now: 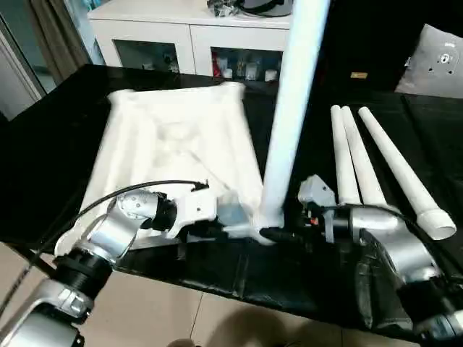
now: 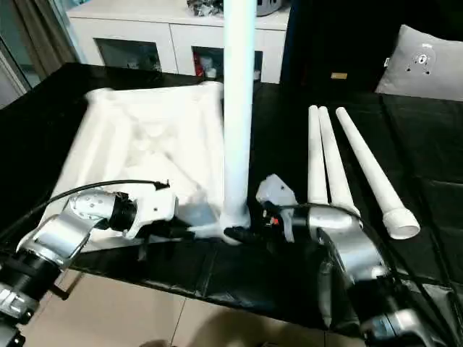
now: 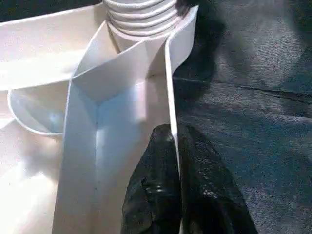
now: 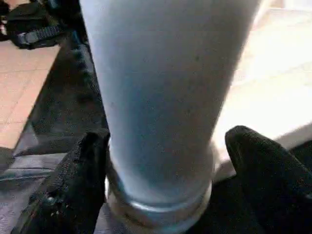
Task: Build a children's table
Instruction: Rotate leg to tighten
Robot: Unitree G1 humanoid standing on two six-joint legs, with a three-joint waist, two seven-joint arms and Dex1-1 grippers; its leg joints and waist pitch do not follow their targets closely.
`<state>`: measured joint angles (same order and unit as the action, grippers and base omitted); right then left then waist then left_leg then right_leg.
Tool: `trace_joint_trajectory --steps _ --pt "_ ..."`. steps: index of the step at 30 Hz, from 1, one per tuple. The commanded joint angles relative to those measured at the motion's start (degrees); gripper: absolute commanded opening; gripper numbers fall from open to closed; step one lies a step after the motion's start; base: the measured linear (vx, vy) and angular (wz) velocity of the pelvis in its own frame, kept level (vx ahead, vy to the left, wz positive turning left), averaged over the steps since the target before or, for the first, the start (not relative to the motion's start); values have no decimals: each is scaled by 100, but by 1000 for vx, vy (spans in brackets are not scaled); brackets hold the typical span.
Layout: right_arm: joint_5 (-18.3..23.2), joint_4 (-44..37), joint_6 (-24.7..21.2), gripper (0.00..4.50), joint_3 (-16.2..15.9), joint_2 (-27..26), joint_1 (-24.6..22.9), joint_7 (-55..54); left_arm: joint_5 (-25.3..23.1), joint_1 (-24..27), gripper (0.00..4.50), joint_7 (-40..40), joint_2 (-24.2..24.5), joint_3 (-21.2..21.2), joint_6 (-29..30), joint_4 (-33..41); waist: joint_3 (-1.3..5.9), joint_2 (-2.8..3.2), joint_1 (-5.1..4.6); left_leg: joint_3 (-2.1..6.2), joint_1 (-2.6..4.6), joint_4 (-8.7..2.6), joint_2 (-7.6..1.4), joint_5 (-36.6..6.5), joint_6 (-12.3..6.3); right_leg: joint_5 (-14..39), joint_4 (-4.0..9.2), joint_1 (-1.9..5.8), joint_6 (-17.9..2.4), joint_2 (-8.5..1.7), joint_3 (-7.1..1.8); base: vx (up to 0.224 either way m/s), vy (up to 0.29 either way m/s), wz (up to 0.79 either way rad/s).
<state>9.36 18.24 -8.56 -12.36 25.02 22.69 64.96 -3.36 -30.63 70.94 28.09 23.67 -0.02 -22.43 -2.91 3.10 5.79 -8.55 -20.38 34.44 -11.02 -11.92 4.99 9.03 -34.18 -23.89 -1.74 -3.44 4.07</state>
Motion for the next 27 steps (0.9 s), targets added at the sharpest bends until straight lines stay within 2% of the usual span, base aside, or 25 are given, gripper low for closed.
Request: trace_joint_trajectory --steps 1,7,8,14,17,18,19,20,22,23,24,25,26,27 --pt "138 26 -118 361 -43 41 139 207 -101 -98 0 254 72 181 -168 -10 416 -66 -5 -34 -45 -358 -144 -574 -430 1363 353 409 -1055 -400 -244 0 0 0" --pt "199 32 -233 307 -69 90 142 390 -74 -109 0 343 89 185 -232 -55 425 -69 -1 -40 -46 -346 -149 -480 -461 1271 341 401 -1076 -395 -242 0 0 0" --pt "201 40 -263 286 -70 98 136 425 -66 -109 0 369 93 189 -248 -68 422 -68 0 -41 -46 -346 -147 -499 -459 1314 348 398 -1068 -393 -240 0 0 0" --pt "342 -7 -486 269 -15 15 65 457 17 -96 0 412 61 140 -202 -89 417 -72 11 -40 -41 -355 -148 -558 -415 1504 367 398 -1010 -398 -240 0 0 0" --pt "413 -51 -608 267 10 -73 34 356 69 -53 0 323 31 69 -57 -14 425 -68 13 -38 -43 -351 -150 -494 -414 1387 349 398 -1031 -395 -240 0 0 0" --pt "400 -97 -722 267 23 -230 -11 85 117 16 0 50 -50 -62 248 133 425 -66 8 -40 -42 -353 -153 -476 -404 1344 339 396 -1048 -394 -244 0 0 0" --pt "382 -119 -761 266 25 -297 -31 -37 129 44 0 -76 -84 -117 378 197 414 -22 5 -30 -46 -356 -153 -526 -372 1410 349 391 -1052 -403 -237 0 0 0" --pt "369 -131 -779 266 26 -333 -42 -104 132 58 0 -146 -103 -146 451 231 404 -50 -18 -36 -38 -366 -143 -613 -334 1557 378 392 -1007 -397 -233 0 0 0" --pt "145 21 -937 266 107 -881 -43 -1120 -32 145 0 -1167 -474 -429 1172 563 354 -56 -74 -30 -23 -401 -124 -812 -206 2085 436 378 -864 -391 -219 0 0 0" --pt "145 21 -937 266 107 -881 -43 -1120 -32 145 0 -1167 -474 -429 1172 563 355 -55 -105 -35 -17 -403 -125 -875 -155 2222 444 384 -826 -396 -219 0 0 0" --pt "111 83 -969 266 149 -1061 -32 -1414 -43 165 0 -1492 -640 -530 1417 663 352 -75 -127 -22 -14 -407 -107 -900 -115 2512 483 394 -704 -409 -206 0 0 0" --pt "106 143 -981 266 206 -1222 -17 -1657 -33 166 0 -1714 -788 -588 1588 737 355 -69 -134 -21 -9 -407 -98 -902 -115 2603 498 388 -661 -406 -203 0 0 0" --pt "132 229 -1045 266 314 -1500 11 -2022 -74 129 0 -2123 -1079 -661 1844 820 355 -99 -175 -29 -19 -400 -90 -852 -124 2637 510 382 -622 -406 -209 0 0 0" --pt "10 301 -1025 266 305 -1612 35 -2280 -110 92 0 -2368 -1260 -698 1988 831 356 -90 -178 -23 -10 -400 -90 -851 -128 2662 523 372 -611 -405 -204 0 0 0"
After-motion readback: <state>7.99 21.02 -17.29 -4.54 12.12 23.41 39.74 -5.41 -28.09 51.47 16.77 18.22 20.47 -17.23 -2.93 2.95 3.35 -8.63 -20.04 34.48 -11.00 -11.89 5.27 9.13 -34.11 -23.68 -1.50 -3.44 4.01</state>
